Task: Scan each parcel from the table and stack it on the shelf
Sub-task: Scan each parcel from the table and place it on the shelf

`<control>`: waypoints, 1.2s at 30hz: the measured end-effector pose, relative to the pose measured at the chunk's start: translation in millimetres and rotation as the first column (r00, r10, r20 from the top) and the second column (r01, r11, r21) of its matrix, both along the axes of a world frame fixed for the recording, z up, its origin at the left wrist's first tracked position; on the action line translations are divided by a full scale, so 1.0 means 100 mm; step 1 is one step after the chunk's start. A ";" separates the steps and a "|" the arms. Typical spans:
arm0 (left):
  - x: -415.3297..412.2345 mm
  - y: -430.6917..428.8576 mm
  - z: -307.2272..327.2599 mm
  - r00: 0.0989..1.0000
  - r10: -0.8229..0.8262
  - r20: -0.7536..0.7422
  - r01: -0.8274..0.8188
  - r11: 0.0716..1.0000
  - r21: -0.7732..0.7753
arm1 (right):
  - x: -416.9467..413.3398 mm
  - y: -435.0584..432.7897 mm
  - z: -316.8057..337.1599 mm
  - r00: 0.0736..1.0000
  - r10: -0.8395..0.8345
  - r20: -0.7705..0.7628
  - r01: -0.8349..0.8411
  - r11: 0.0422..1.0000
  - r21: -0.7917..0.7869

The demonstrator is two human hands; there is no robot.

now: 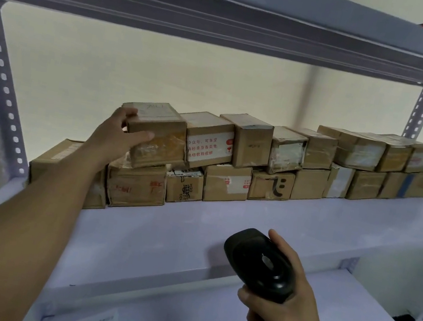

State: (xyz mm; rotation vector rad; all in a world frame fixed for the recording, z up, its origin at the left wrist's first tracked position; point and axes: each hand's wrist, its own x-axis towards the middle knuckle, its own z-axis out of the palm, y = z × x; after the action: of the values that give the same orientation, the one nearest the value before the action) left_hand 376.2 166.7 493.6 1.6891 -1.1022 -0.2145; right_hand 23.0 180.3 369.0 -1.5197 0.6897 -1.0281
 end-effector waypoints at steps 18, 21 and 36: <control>-0.11 0.11 -0.05 0.970 0.137 0.200 -0.130 0.990 -0.049 | -0.20 0.07 0.00 0.998 -0.056 -0.037 0.055 0.998 -0.040; -0.33 0.24 -0.09 0.931 0.235 0.279 -0.197 0.967 -0.159 | -0.30 0.12 0.00 0.998 -0.051 -0.040 0.048 0.997 -0.064; -2.69 0.64 -1.34 0.941 0.031 0.338 0.005 0.994 -0.106 | -1.56 0.46 -0.14 0.995 -0.101 0.012 0.102 0.992 -0.072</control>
State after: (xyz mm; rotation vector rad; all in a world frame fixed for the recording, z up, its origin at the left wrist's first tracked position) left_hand 106.9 230.4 359.9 1.6754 -1.3306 0.1497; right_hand -133.3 225.8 354.8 -1.5544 0.7371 -1.1466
